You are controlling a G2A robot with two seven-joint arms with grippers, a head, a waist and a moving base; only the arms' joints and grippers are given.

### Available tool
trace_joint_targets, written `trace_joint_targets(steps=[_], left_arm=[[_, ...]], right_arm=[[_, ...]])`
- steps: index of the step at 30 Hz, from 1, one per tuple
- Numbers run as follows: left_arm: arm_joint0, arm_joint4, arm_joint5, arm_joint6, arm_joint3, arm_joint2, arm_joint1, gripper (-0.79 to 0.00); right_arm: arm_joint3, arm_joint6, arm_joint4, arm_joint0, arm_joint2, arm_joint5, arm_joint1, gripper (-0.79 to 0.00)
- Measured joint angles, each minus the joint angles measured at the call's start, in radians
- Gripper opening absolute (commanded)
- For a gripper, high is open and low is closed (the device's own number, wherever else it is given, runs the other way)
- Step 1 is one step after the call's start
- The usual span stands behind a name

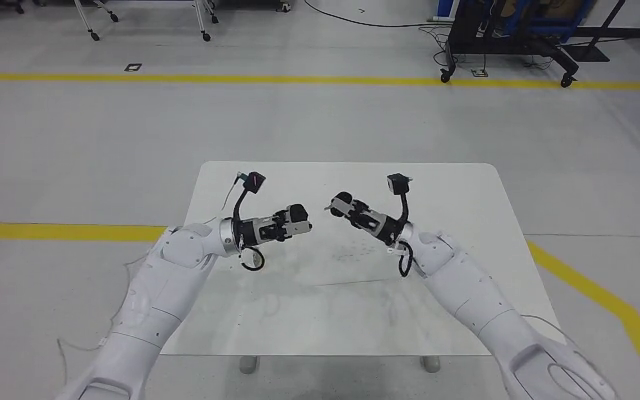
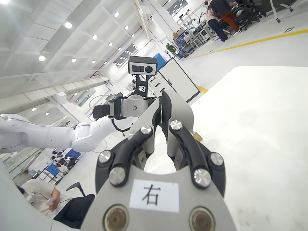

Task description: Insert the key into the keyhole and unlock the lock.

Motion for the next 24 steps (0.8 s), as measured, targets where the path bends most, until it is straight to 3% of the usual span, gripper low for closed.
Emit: trace_joint_targets(steps=[5,16,24], left_arm=[[-0.002,0.028,0.009,0.015,-0.018,0.014,-0.001,-0.394],[-0.007,0.046,0.021,0.043,-0.003,0.028,0.0,-0.496],[-0.018,0.048,0.025,0.053,0.008,0.04,-0.001,-0.52]], right_arm=[[0.005,0.115,0.079,0.018,-0.017,-0.019,-0.004,-0.785],[0.017,0.23,0.161,0.041,-0.032,-0.02,-0.014,-0.785],[0.01,0.283,0.191,0.042,-0.028,-0.02,-0.019,-0.785]])
